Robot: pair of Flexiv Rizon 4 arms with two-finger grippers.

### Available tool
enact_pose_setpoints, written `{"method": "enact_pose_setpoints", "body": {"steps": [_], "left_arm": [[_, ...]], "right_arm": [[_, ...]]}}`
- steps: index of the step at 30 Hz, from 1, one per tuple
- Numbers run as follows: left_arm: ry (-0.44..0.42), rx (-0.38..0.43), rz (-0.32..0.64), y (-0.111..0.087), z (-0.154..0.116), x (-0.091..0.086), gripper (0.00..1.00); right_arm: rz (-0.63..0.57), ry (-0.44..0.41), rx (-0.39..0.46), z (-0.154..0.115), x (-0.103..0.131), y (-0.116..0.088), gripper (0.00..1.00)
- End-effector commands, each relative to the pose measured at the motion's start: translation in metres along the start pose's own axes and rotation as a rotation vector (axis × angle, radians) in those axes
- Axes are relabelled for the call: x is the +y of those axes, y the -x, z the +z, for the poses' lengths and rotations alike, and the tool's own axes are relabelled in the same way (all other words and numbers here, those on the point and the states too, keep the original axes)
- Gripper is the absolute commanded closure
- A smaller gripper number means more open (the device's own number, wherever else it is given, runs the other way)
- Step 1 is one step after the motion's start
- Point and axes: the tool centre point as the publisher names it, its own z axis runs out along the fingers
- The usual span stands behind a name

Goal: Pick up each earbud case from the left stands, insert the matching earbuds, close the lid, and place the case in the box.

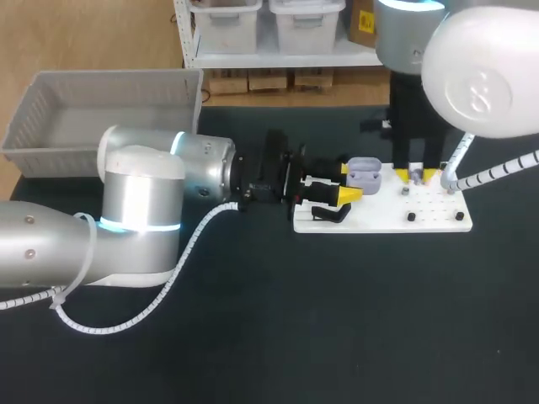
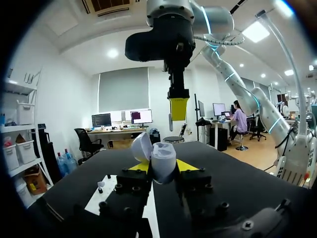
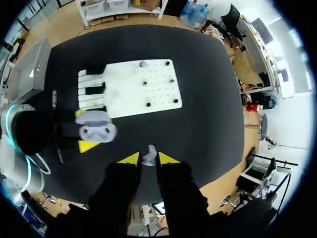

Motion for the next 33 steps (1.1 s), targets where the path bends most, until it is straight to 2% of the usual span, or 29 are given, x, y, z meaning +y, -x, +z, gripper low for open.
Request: {"method": "enact_pose_setpoints", "body": {"steps": [1, 5, 11, 16, 17, 20, 22, 33], "left_arm": [[0.003, -0.001, 0.002, -0.001, 0.0, 0.0, 1.0], [0.003, -0.001, 0.002, -0.001, 0.0, 0.0, 1.0], [0.003, -0.001, 0.002, -0.001, 0.0, 0.0, 1.0], [0.003, -0.001, 0.002, -0.001, 0.0, 0.0, 1.0], [0.003, -0.001, 0.002, -0.001, 0.0, 0.0, 1.0], [0.003, -0.001, 0.002, -0.001, 0.0, 0.0, 1.0], [0.003, -0.001, 0.002, -0.001, 0.0, 0.0, 1.0], [0.003, -0.001, 0.002, -0.001, 0.0, 0.0, 1.0]], "right_arm": [[0.041, 0.032, -0.037, -0.013, 0.003, -0.007, 1.0], [0.111, 0.038, -0.066, -0.027, 0.015, -0.01, 1.0], [0.235, 0.07, -0.065, -0.04, 0.032, -0.014, 1.0], [0.359, 0.072, -0.028, -0.037, 0.042, -0.01, 1.0], [0.387, 0.042, -0.037, -0.036, 0.044, -0.009, 1.0], [0.431, 0.033, -0.036, -0.033, 0.05, -0.006, 1.0], [0.438, 0.063, -0.031, -0.031, 0.053, -0.004, 1.0], [0.455, 0.07, -0.025, -0.028, 0.052, -0.004, 1.0]]}}
